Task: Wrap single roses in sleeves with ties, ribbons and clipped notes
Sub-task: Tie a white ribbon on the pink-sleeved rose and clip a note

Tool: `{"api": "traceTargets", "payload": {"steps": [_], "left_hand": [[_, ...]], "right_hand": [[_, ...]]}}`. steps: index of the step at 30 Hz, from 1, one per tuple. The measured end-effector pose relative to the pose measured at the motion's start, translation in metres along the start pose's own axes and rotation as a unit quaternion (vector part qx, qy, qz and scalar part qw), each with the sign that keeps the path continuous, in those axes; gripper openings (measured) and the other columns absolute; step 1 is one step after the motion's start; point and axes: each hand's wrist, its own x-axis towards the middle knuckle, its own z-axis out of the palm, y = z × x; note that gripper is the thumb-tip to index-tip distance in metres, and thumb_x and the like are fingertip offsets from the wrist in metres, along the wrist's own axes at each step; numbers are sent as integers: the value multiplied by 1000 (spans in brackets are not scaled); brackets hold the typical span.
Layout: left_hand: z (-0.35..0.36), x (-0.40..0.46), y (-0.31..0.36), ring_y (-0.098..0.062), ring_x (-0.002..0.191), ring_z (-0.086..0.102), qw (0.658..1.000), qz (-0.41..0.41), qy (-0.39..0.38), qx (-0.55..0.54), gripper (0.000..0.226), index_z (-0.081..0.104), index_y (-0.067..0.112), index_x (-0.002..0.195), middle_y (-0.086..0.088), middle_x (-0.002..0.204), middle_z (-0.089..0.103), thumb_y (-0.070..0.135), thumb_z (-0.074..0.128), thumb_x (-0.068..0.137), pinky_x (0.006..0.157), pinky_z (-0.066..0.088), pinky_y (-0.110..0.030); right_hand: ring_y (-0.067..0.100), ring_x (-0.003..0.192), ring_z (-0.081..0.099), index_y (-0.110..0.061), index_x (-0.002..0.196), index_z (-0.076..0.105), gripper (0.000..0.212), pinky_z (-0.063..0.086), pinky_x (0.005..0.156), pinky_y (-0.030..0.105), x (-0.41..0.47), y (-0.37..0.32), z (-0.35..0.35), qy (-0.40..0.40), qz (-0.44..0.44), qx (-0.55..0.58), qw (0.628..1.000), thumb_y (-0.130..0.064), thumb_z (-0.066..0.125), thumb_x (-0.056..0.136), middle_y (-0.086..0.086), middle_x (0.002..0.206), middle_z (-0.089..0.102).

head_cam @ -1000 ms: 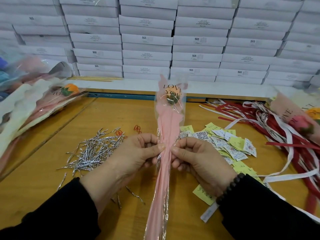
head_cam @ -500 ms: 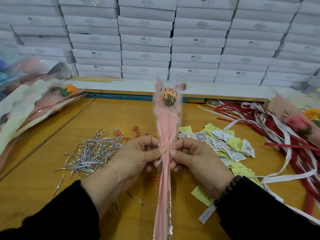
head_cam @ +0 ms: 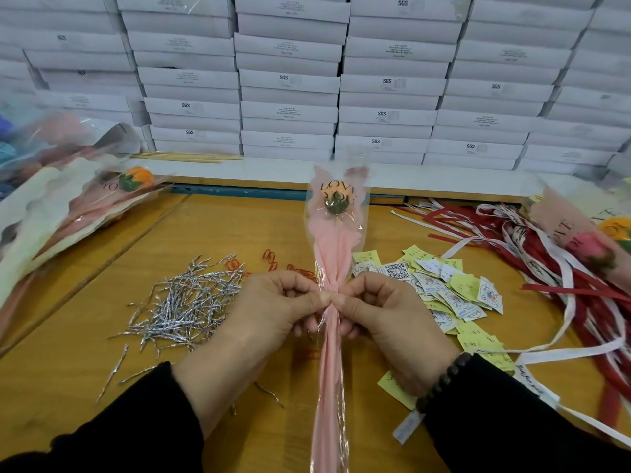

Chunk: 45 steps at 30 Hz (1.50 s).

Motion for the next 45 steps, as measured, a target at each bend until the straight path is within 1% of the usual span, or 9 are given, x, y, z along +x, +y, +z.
{"api": "traceTargets", "payload": {"steps": [6, 11, 14, 19, 24, 29, 34, 40, 45], "left_hand": [[6, -3, 2, -1, 42, 52, 996, 62, 11, 66, 9, 67, -8, 76, -2, 50, 60, -2, 63, 82, 43, 42, -12], [8, -6, 6, -25, 63, 60, 996, 58, 3, 62, 14, 64, -14, 85, -27, 73, 66, -1, 64, 82, 53, 51, -22], [8, -7, 10, -29, 55, 63, 999, 42, -1, 31, 16, 56, -20, 86, -36, 76, 64, -6, 63, 80, 49, 54, -27], [5, -7, 11, -15, 42, 60, 1000, 25, 0, 13, 8, 56, -8, 75, -17, 56, 61, -7, 62, 79, 41, 49, -20], [3, -8, 13, -13, 39, 60, 1000, 11, -14, -1, 10, 53, -6, 75, -7, 45, 60, -8, 59, 82, 37, 44, -17], [2, -8, 17, -16, 40, 60, 1000, 3, -20, -1, 8, 51, -5, 82, -18, 55, 59, -10, 56, 84, 37, 46, -19], [-8, -3, 21, -18, 41, 60, 999, -2, 13, -30, 17, 48, 0, 75, -18, 58, 63, -12, 52, 86, 44, 51, -22], [-18, 5, 23, -19, 41, 61, 996, 0, 51, -67, 22, 45, 4, 72, -13, 52, 62, -10, 50, 87, 41, 52, -23], [-15, 4, 23, -20, 41, 61, 995, 3, 59, -83, 21, 44, 3, 74, -17, 54, 58, -12, 49, 88, 37, 52, -25]], "right_hand": [[6, 42, 50, 2, 74, 58, 10, 42, 44, 14, 0, 1, 1, 32, -13, -25, 999, 2, 62, 83, 7, 58, 61], [5, 42, 51, 2, 76, 60, 10, 42, 44, 14, 0, 2, 3, 47, -28, -68, 996, 0, 62, 85, 7, 59, 60], [6, 45, 53, 0, 77, 61, 10, 45, 48, 17, 0, 3, 6, 41, -46, -111, 992, -1, 59, 87, 11, 63, 62], [6, 53, 56, -8, 75, 63, 16, 47, 53, 18, -1, 3, 8, 37, -96, -207, 973, -3, 57, 88, 5, 64, 61], [19, 74, 60, -14, 75, 62, 17, 49, 71, 38, -3, 1, 5, 25, -161, -337, 927, -7, 54, 88, 3, 73, 61], [3, 70, 51, -18, 83, 67, 15, 43, 66, 23, -2, -1, 3, 3, -178, -394, 902, -11, 55, 88, -6, 78, 55], [0, 59, 40, -22, 93, 61, 8, 34, 61, 23, -1, 2, 4, 47, -167, -420, 891, -18, 58, 87, -9, 78, 53], [0, 75, 42, -23, 100, 58, 17, 35, 71, 21, -20, 0, 33, -157, -205, -475, 841, -33, 60, 87, -13, 89, 46], [21, 105, 50, -26, 126, 48, 47, 41, 82, 35, -29, 3, 51, -202, -203, -519, 805, -46, 59, 85, -1, 118, 49]]}}
